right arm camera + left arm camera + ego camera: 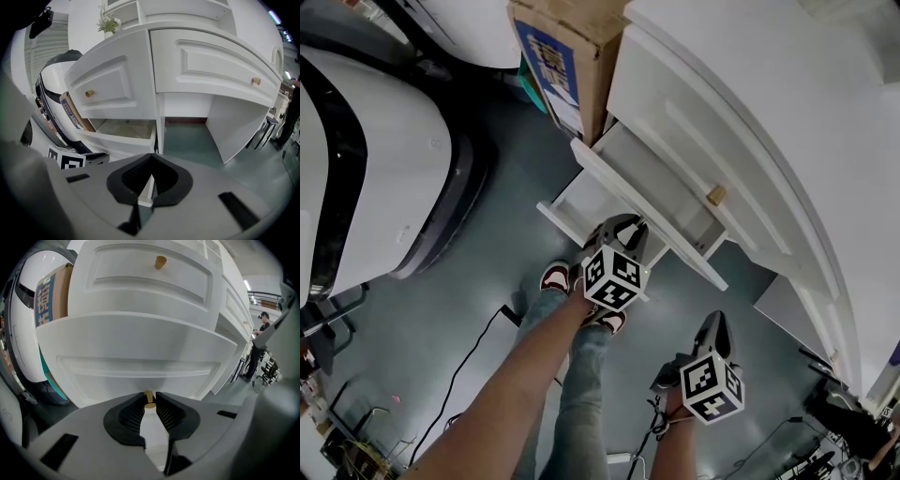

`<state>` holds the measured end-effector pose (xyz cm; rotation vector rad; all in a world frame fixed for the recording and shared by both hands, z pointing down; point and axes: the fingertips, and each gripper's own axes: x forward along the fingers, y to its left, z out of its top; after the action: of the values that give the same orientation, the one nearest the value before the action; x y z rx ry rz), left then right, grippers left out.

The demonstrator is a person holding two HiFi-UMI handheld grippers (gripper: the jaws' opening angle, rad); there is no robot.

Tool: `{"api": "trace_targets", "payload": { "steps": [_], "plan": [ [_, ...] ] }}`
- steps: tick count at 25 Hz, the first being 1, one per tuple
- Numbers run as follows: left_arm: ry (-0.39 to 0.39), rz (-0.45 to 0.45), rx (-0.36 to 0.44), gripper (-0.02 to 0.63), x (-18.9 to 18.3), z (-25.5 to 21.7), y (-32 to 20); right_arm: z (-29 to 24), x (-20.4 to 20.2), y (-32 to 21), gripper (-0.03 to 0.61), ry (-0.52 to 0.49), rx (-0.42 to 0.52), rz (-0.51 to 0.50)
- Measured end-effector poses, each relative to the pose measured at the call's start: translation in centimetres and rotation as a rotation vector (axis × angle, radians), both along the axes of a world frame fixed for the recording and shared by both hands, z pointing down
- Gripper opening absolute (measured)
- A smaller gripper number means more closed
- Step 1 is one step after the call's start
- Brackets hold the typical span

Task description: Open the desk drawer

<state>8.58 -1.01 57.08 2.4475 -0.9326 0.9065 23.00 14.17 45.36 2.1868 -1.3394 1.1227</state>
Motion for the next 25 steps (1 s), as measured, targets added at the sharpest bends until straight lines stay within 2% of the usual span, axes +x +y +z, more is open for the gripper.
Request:
{"api": "trace_targets", "payload": {
  "steps": [25],
  "plan": [
    [-0.015, -0.014, -0.026, 0.087, -2.7, 0.2, 3.6, -0.1, -0.7, 1.0, 0.008, 0.002, -0.003, -0.053]
  ]
}}
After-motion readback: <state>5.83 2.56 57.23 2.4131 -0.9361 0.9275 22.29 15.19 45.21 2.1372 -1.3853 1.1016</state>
